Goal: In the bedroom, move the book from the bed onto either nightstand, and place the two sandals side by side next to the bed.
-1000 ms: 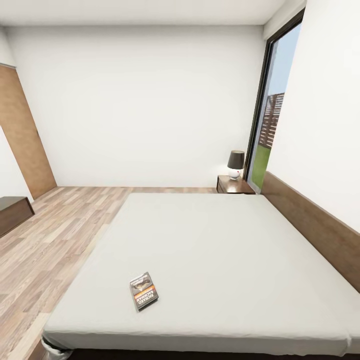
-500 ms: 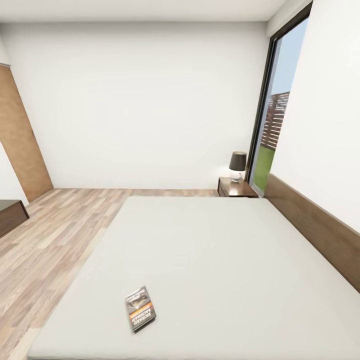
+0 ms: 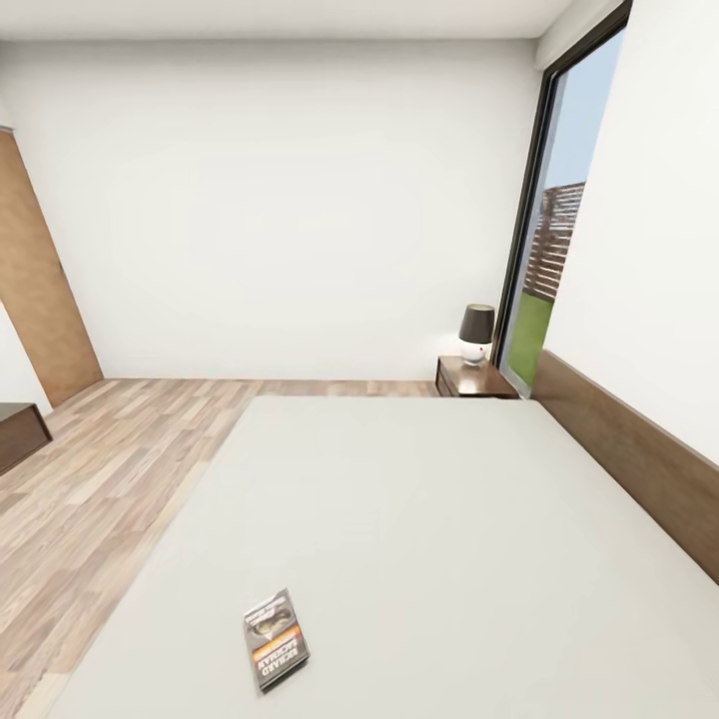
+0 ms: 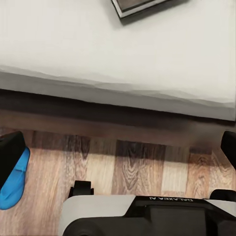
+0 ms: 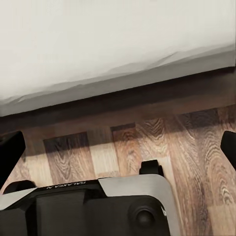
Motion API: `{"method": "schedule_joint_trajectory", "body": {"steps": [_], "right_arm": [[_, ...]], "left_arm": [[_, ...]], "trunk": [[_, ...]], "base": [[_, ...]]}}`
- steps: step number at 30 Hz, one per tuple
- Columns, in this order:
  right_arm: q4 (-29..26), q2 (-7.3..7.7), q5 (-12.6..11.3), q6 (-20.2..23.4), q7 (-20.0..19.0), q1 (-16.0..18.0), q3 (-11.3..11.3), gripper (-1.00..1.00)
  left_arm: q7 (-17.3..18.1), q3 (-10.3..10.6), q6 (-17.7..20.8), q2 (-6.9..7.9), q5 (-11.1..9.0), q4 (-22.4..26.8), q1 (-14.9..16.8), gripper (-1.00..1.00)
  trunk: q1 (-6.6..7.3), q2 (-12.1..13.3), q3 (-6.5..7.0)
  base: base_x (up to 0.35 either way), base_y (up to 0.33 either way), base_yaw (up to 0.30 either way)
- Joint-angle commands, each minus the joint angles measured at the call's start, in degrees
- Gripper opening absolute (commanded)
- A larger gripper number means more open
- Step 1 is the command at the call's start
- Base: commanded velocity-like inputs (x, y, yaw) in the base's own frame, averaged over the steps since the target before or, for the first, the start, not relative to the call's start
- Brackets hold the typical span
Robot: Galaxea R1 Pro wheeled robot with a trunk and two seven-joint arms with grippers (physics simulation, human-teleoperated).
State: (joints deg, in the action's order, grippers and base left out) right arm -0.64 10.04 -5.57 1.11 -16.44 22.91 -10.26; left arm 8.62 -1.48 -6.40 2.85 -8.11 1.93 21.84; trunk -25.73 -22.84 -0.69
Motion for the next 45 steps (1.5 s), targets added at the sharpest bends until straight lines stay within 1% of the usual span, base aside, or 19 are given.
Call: {"method": "schedule_joint_trajectory", "body": {"steps": [1, 7, 38, 45], "right_arm": [[0.03, 0.01, -0.58, 0.12, -0.26, 0.03, -0.12, 1.00], [0.03, 0.02, -0.64, 0.12, -0.26, 0.03, -0.12, 1.00], [0.03, -0.01, -0.50, 0.12, -0.26, 0.02, -0.12, 1.00], [0.03, 0.00, -0.50, 0.12, -0.26, 0.03, -0.12, 1.00]], "left_arm": [[0.35, -0.13, -0.10, 0.02, -0.51, -0.09, 0.04, 1.00], [0.35, -0.18, -0.10, 0.05, -0.51, -0.06, 0.04, 1.00], [0.38, -0.19, -0.07, 0.05, -0.51, -0.03, 0.04, 1.00], [1.07, -0.31, -0.02, 0.25, -0.45, 0.36, 0.04, 1.00]], "trunk": [[-0.05, -0.07, -0.07], [-0.05, -0.07, -0.07], [-0.05, -0.07, -0.07], [-0.05, -0.07, -0.07]], "base": [[0.268, 0.000, 0.000], [0.148, 0.000, 0.000], [0.002, 0.000, 0.000], [0.000, 0.000, 0.000]]}}
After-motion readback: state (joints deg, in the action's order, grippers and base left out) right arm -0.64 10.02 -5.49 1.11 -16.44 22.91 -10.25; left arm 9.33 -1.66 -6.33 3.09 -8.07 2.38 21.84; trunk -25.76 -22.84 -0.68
